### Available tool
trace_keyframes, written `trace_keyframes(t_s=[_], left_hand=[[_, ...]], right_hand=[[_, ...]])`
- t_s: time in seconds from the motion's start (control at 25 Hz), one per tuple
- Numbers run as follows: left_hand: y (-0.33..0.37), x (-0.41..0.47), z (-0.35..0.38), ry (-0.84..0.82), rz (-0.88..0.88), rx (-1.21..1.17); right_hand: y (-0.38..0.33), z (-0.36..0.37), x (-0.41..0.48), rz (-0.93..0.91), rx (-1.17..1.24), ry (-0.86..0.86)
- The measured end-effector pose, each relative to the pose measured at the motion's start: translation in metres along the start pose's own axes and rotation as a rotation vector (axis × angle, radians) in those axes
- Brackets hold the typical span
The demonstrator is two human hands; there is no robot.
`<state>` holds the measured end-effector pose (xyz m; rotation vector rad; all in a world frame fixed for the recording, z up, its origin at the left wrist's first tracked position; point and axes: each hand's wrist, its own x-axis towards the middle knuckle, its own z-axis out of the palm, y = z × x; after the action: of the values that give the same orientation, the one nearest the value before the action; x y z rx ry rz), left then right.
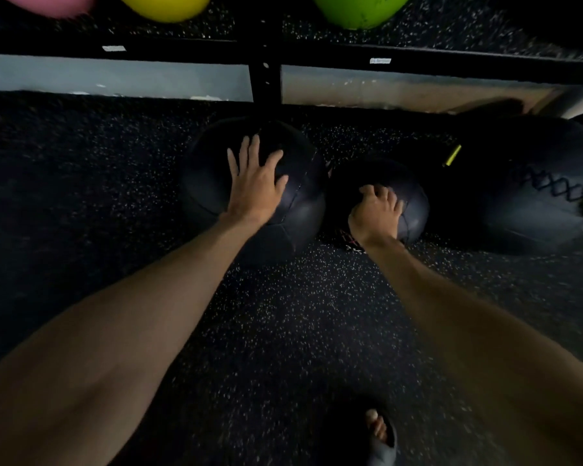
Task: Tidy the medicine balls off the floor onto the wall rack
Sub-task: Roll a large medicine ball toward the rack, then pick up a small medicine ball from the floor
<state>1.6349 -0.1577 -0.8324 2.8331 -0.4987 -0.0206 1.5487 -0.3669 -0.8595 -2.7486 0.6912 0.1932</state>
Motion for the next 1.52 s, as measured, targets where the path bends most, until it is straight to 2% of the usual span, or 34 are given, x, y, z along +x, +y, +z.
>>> trace_keyframes(t_s=[0.08,0.2,0.28,0.4,0.48,0.64,0.8,1.04,1.24,1.52], left_hand=[[0.007,-0.052,-0.021,-0.064,-0.065,-0.047],[0.004,-0.12,-0.082,-0.407,-0.238,-0.103],[-0.006,-0.16,-0.126,-0.589,-0.304,-0.052],[-0.016,-0.22,-0.19,-0.722,-0.336,0.011],[-0.023,-0.263,-0.24,-0.778,-0.338,-0.028],[-0.048,-0.351,-0.318,-0.855,-0.365,-0.158],[-0.082,-0.427,-0.356,-0.936,-0.424,-0.133],[-0.127,-0.521,-0.383,-0.891,-0.476,-0.117],[-0.158,-0.597,-0.363,-0.844,-0.466,-0.096],[-0.231,-0.679,-0.279,-0.867,-0.413,-0.134]], right_hand=[[-0.023,-0.024,-0.037,-0.048,0.02,-0.051],[-0.074,-0.078,-0.103,-0.109,0.045,-0.224],[-0.107,-0.112,-0.155,-0.147,0.038,-0.303],[-0.146,-0.144,-0.229,-0.179,0.066,-0.398],[-0.168,-0.164,-0.281,-0.189,0.071,-0.466],[-0.203,-0.191,-0.378,-0.24,0.077,-0.583],[-0.218,-0.192,-0.452,-0.294,0.047,-0.662],[-0.226,-0.161,-0.551,-0.365,-0.003,-0.7],[-0.229,-0.103,-0.625,-0.348,-0.001,-0.717],[-0.236,0.026,-0.72,-0.271,-0.049,-0.724]])
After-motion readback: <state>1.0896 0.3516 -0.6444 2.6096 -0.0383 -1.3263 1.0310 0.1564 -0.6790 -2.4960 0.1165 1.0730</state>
